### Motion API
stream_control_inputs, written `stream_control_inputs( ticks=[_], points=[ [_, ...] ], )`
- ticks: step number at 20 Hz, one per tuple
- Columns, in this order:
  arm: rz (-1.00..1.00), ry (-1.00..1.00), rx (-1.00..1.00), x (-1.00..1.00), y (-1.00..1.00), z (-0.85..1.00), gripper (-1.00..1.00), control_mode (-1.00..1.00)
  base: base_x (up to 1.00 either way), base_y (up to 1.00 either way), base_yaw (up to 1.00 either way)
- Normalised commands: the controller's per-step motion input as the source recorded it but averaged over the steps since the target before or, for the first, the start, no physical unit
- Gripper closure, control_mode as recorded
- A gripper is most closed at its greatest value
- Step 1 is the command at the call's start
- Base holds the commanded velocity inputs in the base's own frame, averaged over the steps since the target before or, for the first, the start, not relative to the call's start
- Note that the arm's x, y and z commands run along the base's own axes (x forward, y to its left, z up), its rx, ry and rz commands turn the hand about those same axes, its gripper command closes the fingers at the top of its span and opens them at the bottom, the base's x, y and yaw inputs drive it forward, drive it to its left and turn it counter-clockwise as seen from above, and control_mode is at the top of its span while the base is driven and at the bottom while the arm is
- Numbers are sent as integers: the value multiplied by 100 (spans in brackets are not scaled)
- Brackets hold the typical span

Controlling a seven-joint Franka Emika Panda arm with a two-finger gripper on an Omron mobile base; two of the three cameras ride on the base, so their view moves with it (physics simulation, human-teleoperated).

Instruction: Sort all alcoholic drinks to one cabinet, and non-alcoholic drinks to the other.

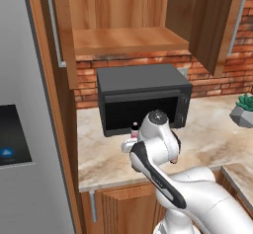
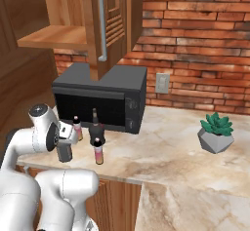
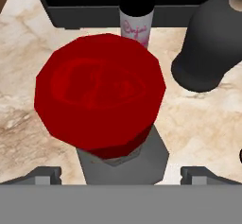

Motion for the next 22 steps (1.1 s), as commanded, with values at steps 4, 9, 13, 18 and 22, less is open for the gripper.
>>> stream_control_inputs(
  ticks=[4, 9, 13, 18, 22],
  points=[
    [0, -6, 1, 11, -4, -28, -100, -100, 0, 0, 0],
    [0, -13, 0, 9, 0, -31, -100, -100, 0, 0, 0],
    [0, -13, 0, 9, 0, -30, -100, -100, 0, 0, 0],
    [0, -3, 2, 2, -4, -17, 100, -100, 0, 0, 0],
    [0, 0, 2, 0, -1, -2, 100, -100, 0, 0, 0]
  ],
)
